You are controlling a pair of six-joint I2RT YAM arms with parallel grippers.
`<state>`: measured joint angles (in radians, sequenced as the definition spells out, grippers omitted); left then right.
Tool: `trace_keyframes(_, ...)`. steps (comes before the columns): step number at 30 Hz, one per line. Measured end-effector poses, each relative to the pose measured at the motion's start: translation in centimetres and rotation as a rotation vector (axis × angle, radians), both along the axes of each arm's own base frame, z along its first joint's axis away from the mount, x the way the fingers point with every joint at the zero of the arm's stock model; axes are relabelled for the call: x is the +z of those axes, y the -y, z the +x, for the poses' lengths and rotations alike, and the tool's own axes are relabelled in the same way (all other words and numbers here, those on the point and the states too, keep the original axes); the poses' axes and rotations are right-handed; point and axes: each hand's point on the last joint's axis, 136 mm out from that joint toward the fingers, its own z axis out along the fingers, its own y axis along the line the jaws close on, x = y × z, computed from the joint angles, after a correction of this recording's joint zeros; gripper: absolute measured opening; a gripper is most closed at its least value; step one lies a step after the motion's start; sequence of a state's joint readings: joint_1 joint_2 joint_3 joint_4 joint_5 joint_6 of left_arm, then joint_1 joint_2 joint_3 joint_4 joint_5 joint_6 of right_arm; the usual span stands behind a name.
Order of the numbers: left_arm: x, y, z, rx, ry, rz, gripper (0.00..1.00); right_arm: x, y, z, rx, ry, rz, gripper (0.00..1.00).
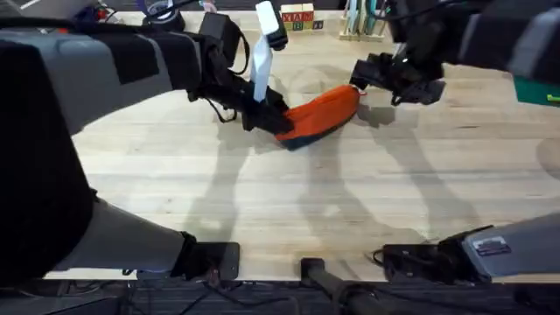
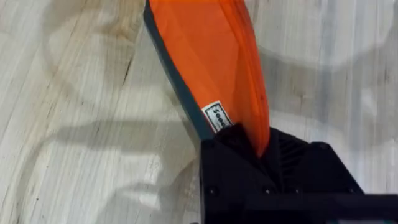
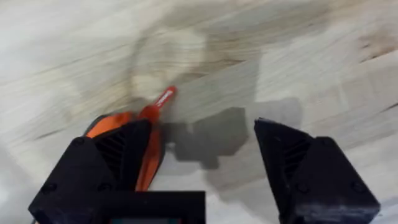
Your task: Unzip the bag, pick up the pens from the table one at a time and place them inside, then zip the bag closed.
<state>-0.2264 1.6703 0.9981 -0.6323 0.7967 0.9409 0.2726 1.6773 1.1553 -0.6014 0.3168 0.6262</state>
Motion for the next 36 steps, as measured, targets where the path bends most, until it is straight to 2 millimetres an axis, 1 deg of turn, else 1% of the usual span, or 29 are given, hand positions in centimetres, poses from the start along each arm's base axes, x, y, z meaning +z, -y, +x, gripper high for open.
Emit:
trace_keyframes(6,0.0,0.0,0.0,0.0,0.0,0.0,0.044,5.9,-1.4,-0.8,0.116,0.121,0.081,0.998)
trace_keyframes(8,0.0,0.0,0.0,0.0,0.0,0.0,0.044,7.6,-1.7,-1.1,0.173,0.156,0.087,0.997)
trace_keyframes(11,0.0,0.0,0.0,0.0,0.0,0.0,0.044,9.2,-1.9,-1.9,0.276,0.178,0.06,0.997)
trace_keyframes(15,0.0,0.0,0.0,0.0,0.0,0.0,0.044,10.1,-2.0,-3.5,0.433,0.155,0.007,0.997)
trace_keyframes(18,0.0,0.0,0.0,0.0,0.0,0.0,0.043,10.6,-2.7,-5.5,0.581,0.123,0.002,0.997)
trace_keyframes(22,0.0,0.0,0.0,0.0,0.0,0.0,0.043,11.8,-3.3,-7.4,0.716,0.128,-0.008,0.997)
trace_keyframes(26,0.0,0.0,0.0,0.0,0.0,0.0,0.043,12.9,-3.4,-8.2,0.779,0.161,-0.023,0.998)
trace_keyframes(30,0.0,0.0,0.0,0.0,0.0,0.0,0.044,13.1,-3.5,-8.3,0.804,0.168,-0.031,0.997)
trace_keyframes(31,0.0,0.0,0.0,-0.002,0.004,0.001,0.122,13.1,-3.5,-8.3,0.808,0.167,-0.031,0.998)
trace_keyframes(32,0.0,0.0,0.0,-0.001,-0.001,0.0,0.254,13.1,-3.5,-8.4,0.811,0.166,-0.033,0.997)
trace_keyframes(36,0.0,0.0,-0.1,-0.001,-0.002,-0.002,0.889,13.0,-3.5,-8.4,0.818,0.165,-0.036,0.997)
